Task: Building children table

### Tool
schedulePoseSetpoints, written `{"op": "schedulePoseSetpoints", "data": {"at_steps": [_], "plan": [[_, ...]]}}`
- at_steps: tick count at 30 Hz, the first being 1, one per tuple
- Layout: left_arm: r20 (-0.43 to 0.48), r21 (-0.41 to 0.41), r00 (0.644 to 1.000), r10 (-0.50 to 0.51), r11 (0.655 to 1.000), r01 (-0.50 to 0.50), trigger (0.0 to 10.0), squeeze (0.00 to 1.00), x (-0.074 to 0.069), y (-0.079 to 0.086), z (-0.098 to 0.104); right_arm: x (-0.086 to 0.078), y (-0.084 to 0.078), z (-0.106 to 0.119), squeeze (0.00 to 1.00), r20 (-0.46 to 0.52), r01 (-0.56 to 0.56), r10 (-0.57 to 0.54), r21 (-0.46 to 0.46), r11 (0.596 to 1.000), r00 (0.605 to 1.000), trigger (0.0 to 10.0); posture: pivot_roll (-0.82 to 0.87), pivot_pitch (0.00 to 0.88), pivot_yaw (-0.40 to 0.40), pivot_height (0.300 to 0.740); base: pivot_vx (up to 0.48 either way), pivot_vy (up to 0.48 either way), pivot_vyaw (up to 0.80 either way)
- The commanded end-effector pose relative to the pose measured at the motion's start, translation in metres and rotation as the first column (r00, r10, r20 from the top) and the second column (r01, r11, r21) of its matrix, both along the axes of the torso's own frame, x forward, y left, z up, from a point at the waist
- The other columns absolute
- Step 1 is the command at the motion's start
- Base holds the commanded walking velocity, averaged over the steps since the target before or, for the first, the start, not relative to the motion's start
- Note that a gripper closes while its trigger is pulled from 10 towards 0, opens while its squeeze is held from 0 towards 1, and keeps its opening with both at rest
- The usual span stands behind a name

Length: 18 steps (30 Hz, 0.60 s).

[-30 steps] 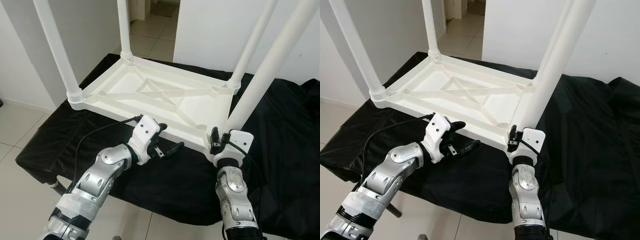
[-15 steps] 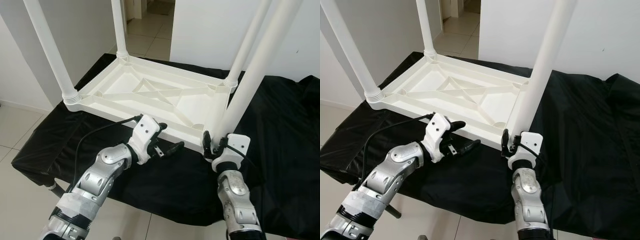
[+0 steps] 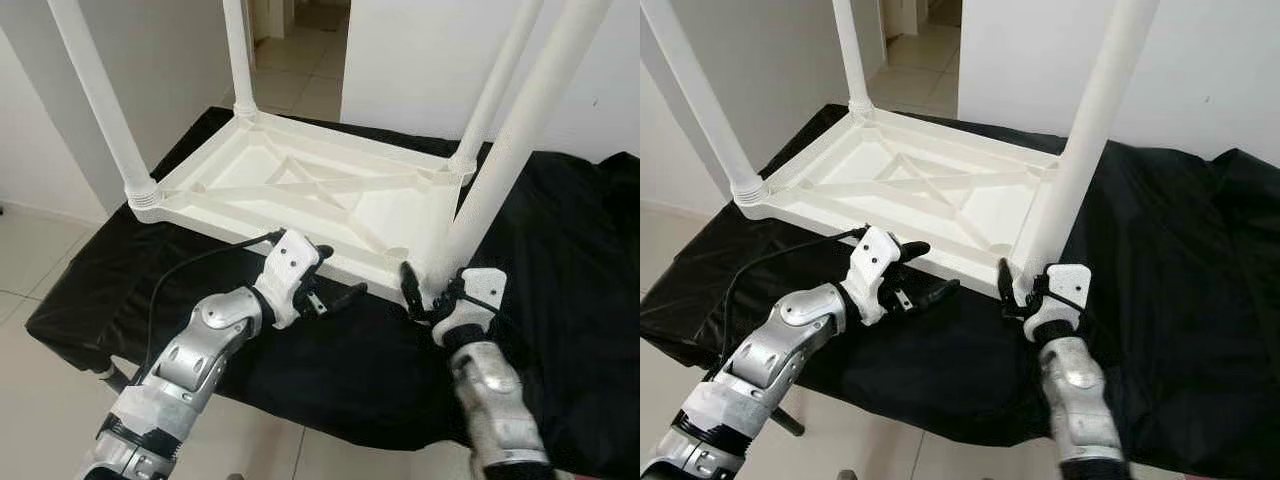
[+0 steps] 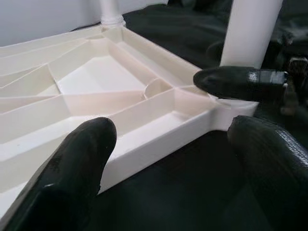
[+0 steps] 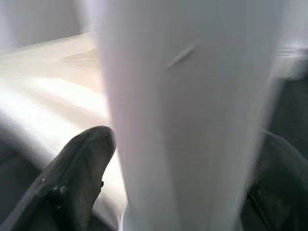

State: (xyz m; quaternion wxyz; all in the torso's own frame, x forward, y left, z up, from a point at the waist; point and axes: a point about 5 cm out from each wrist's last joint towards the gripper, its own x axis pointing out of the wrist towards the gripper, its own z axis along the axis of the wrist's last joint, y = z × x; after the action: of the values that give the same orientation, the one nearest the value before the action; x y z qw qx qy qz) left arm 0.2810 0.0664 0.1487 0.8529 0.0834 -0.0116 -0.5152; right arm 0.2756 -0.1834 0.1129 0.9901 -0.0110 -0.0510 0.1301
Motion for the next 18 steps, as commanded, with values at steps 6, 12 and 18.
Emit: {"op": "schedulePoseSetpoints", "data": {"at_steps": [6,12,18], "plan": [[-0.004,0.046,0.994,-0.106,0.993,0.106,10.0,0.0,-0.008,-0.007,-0.005,0.014,0.005,-0.001,0.0,-0.026,-0.207,0.206,-0.116,0.971,0.978,5.9,-0.06,0.0,0.031,0.74,0.0,0.0,0.0],[0.005,0.039,0.995,-0.098,0.994,0.098,10.0,0.0,-0.005,-0.009,-0.002,0.017,0.001,-0.002,0.0,-0.042,-0.216,0.213,-0.12,0.969,0.976,0.0,-0.05,0.0,0.034,0.74,0.0,0.0,0.0],[0.011,0.037,0.995,-0.099,0.994,0.099,10.0,0.0,-0.005,-0.013,-0.001,0.017,-0.001,-0.002,0.0,-0.033,-0.224,0.221,-0.098,0.97,0.975,0.0,-0.06,0.0,0.043,0.74,0.0,0.0,0.0]]}}
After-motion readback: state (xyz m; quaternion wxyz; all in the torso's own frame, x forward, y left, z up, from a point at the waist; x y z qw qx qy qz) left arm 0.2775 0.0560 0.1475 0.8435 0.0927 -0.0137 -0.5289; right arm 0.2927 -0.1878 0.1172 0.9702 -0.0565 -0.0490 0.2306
